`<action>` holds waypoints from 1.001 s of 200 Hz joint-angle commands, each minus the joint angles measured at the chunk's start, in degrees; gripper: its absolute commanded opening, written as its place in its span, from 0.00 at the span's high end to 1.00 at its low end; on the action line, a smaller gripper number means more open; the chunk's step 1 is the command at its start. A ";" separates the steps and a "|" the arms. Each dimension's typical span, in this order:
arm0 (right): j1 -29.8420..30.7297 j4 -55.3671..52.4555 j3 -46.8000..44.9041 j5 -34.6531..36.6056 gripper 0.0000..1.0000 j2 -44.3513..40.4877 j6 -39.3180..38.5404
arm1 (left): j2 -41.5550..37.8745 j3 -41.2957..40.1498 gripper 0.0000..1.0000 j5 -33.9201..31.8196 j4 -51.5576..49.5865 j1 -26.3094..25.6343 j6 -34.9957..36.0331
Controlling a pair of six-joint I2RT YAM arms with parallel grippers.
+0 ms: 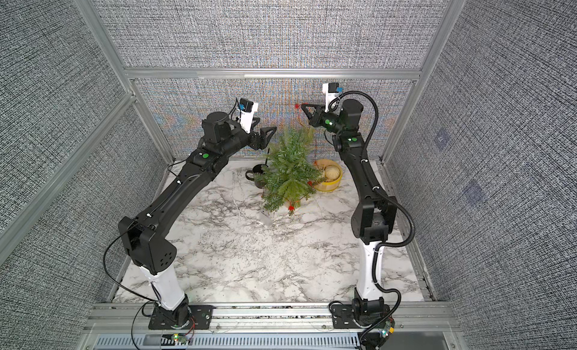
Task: Remove string lights from the small christmas tree
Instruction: Remove the light string from the Christmas tree.
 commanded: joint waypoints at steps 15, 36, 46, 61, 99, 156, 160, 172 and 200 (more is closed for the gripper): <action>0.17 2.28 -0.08 -3.04 1.00 -0.38 4.10 | -0.53 -0.42 0.22 -0.31 1.13 0.01 0.00; 0.26 2.20 -0.69 -3.77 1.00 -0.41 4.64 | -0.53 -0.38 0.22 -0.12 1.05 -0.01 0.01; 0.16 1.95 -0.98 -3.51 1.00 -0.41 4.38 | -0.53 -0.41 0.22 -0.13 1.17 0.03 -0.11; 0.18 1.58 -0.93 -3.88 0.97 -0.22 4.02 | -0.44 -0.48 0.22 -0.05 1.13 -0.04 -0.21; 0.05 2.33 -1.04 -5.72 0.90 -0.28 4.98 | -0.68 -0.98 0.22 -0.49 1.28 0.01 -0.08; -0.31 0.32 -1.70 -5.79 0.94 -1.34 2.96 | -1.05 -1.56 0.22 -0.81 1.38 -0.02 0.18; -0.39 -0.26 -1.66 -5.56 0.95 -1.46 2.56 | -1.11 -1.68 0.22 -0.84 1.31 0.01 0.18; -0.58 -1.63 -1.81 -4.82 0.96 -1.82 1.09 | -1.20 -1.79 0.22 -0.76 1.33 -0.05 0.18; -1.40 -4.73 -2.65 -2.48 1.00 -2.92 -2.33 | -1.43 -2.21 0.22 -0.84 1.30 0.00 0.27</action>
